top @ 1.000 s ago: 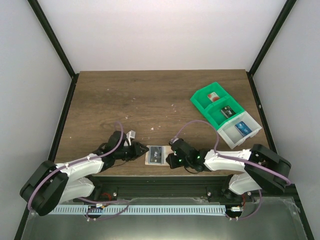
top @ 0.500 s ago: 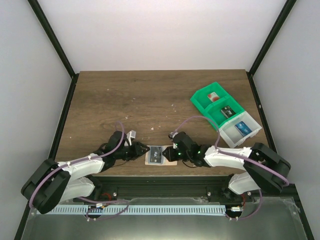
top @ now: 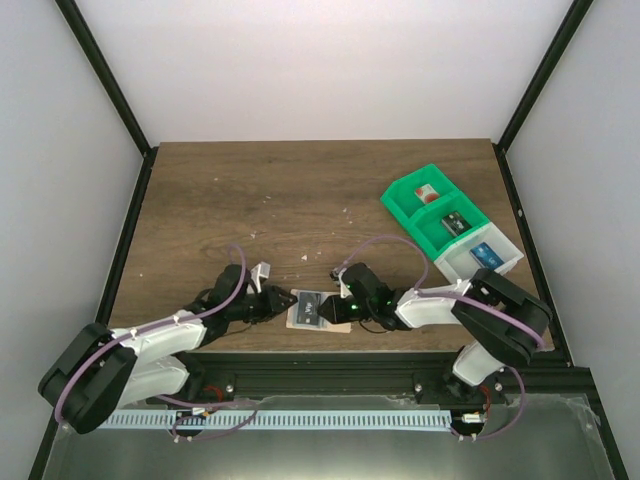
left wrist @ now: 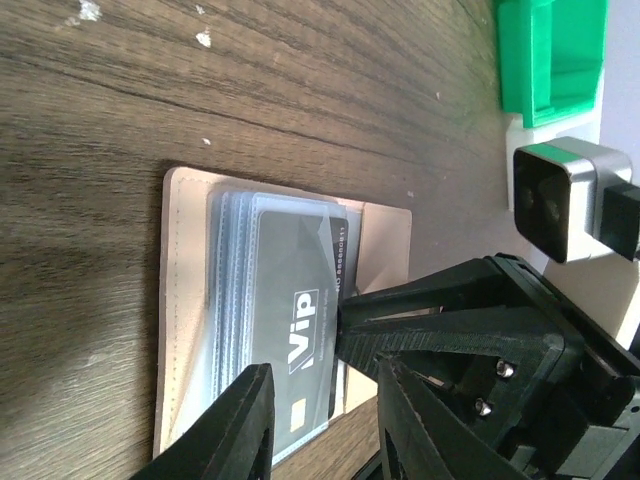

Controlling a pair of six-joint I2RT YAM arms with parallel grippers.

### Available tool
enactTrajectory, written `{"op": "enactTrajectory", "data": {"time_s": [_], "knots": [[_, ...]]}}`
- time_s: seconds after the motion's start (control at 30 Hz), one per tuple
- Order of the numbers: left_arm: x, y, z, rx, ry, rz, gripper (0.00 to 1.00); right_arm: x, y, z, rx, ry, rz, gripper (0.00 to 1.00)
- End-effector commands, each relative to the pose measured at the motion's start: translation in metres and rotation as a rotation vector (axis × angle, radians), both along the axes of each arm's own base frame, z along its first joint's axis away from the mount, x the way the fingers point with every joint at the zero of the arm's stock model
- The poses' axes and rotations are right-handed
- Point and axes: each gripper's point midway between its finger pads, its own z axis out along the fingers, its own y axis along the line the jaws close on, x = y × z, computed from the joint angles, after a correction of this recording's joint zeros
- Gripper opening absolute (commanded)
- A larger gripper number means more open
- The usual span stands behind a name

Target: Take the credit cards out of the card holder

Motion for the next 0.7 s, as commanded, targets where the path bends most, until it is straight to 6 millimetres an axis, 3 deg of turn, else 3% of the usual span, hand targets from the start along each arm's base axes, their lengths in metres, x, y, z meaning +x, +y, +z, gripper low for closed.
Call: {"op": "enactTrajectory", "data": {"time_s": [0.0, 0.23, 0.37, 0.67], "knots": [[-0.004, 0.003, -0.004, 0.01, -0.013, -0.004, 0.3, -0.001, 0.011, 0.0, 0.041, 0.004, 0.042, 0.19], [-0.002, 0.002, -0.007, 0.028, -0.029, -0.019, 0.26, -0.006, 0.016, -0.006, 0.045, -0.002, 0.098, 0.18], [0.0, 0.005, -0.021, 0.082, -0.013, -0.02, 0.25, -0.007, 0.014, -0.009, 0.037, -0.004, 0.101, 0.18], [-0.014, 0.005, -0.04, 0.071, 0.05, -0.052, 0.25, -0.005, 0.008, -0.001, 0.035, -0.034, 0.079, 0.18]]}}
